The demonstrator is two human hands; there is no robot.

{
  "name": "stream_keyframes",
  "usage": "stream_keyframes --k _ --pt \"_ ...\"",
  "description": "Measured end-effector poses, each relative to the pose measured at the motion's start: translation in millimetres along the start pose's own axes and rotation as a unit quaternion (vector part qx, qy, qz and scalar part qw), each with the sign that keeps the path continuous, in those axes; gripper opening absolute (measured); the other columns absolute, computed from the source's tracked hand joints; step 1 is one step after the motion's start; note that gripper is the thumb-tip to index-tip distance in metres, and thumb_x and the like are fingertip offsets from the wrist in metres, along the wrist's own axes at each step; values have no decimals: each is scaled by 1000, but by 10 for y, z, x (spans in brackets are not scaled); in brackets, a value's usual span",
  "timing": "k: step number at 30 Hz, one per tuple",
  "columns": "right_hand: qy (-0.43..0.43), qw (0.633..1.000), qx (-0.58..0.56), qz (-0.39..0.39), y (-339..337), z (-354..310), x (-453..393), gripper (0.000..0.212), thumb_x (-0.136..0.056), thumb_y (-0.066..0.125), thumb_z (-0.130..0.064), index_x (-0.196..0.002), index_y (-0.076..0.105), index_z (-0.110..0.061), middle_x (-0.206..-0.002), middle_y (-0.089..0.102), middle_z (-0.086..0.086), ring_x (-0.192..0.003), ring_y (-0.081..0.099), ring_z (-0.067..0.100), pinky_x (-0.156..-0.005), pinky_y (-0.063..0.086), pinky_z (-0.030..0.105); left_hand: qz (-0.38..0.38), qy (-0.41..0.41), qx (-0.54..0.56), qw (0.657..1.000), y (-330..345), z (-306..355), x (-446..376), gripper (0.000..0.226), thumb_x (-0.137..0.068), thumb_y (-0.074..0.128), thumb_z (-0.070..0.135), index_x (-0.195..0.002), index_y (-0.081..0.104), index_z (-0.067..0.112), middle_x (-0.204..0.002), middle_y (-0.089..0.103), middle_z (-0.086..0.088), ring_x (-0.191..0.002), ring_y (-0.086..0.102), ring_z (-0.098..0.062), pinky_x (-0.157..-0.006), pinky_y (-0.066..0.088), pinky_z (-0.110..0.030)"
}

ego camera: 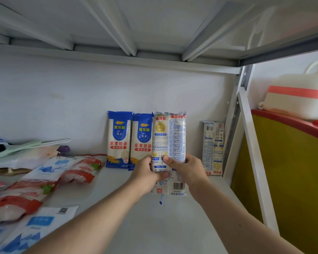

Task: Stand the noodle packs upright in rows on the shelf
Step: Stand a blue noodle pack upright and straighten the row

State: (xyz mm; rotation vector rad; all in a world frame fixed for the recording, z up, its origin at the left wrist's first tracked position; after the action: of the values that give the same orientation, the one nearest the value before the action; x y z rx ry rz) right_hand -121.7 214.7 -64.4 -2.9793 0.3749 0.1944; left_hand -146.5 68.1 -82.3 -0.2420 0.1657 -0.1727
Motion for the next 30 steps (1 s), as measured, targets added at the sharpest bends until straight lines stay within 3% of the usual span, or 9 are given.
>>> stream_keyframes --k 6,10,12,14,16,19,21,25,30 --pt "-13 1000 18 -22 31 -40 11 34 -79 86 -38 -108 77 -23 -93 82 -7 -85 78 14 -70 62 28 35 6 13 999 4 16 39 37 -81 79 7 -110 65 25 -101 75 3 -92 72 -14 -84 59 -36" --pt "-31 998 52 -4 95 -71 28 50 -81 84 -39 -123 67 -18 -105 77 -7 -86 73 7 -60 55 16 92 9 24 995 39 -6 57 34 -81 80 11 -107 63 25 -98 73 6 -84 68 -8 -59 53 -19" --pt "-64 992 96 59 132 -96 50 63 -79 86 -39 -132 57 -20 -116 68 -5 -96 69 9 -71 60 23 138 17 18 990 47 2 58 29 -80 82 18 -102 64 27 -94 72 8 -78 67 -5 -51 53 -17" --pt "-128 969 168 129 178 -137 101 70 -78 86 -41 -137 53 -23 -120 62 -4 -107 64 14 -91 58 37 194 47 -4 980 30 6 57 25 -77 82 30 -97 67 28 -87 74 9 -76 70 -11 -62 60 -33" --pt "-176 955 196 135 246 -185 169 62 -82 82 -43 -134 55 -23 -118 63 -4 -109 63 15 -95 55 40 236 91 -46 966 15 36 92 19 -80 76 36 -92 65 26 -81 72 11 -75 69 -15 -66 61 -41" --pt "-154 974 155 61 370 -232 247 66 -83 79 -51 -139 52 -27 -127 61 -7 -106 65 4 -94 57 30 277 155 -131 939 29 100 168 7 -89 66 22 -93 61 24 -85 68 11 -79 66 -15 -68 56 -34" --pt "-129 989 68 26 427 -258 267 62 -81 82 -49 -133 55 -28 -125 65 -9 -100 69 -1 -82 60 18 305 175 -181 918 44 97 193 16 -90 61 15 -104 64 20 -92 69 5 -84 66 -17 -69 45 -26" --pt "-101 994 -38 28 453 -270 212 51 -82 85 -35 -120 53 -23 -105 70 -8 -91 72 1 -61 56 11 296 213 -223 904 52 44 170 30 -88 58 16 -118 63 13 -110 67 -1 -100 64 -20 -80 49 -29" --pt "-56 990 -102 83 381 -184 39 37 -85 83 -32 -111 66 -13 -98 79 5 -90 78 19 -79 64 34 233 307 -292 875 156 97 235 46 -79 78 16 -122 63 11 -113 60 0 -104 59 -18 -85 55 -33"
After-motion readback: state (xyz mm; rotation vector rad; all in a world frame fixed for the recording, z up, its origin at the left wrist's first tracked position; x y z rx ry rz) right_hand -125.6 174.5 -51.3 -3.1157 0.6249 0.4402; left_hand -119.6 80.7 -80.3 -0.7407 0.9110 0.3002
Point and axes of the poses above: each hand's wrist, its own x-axis away from the middle knuckle, its own y-axis out of the palm, z = x × y, the point moved 2 cm from there along -x, towards the middle knuckle
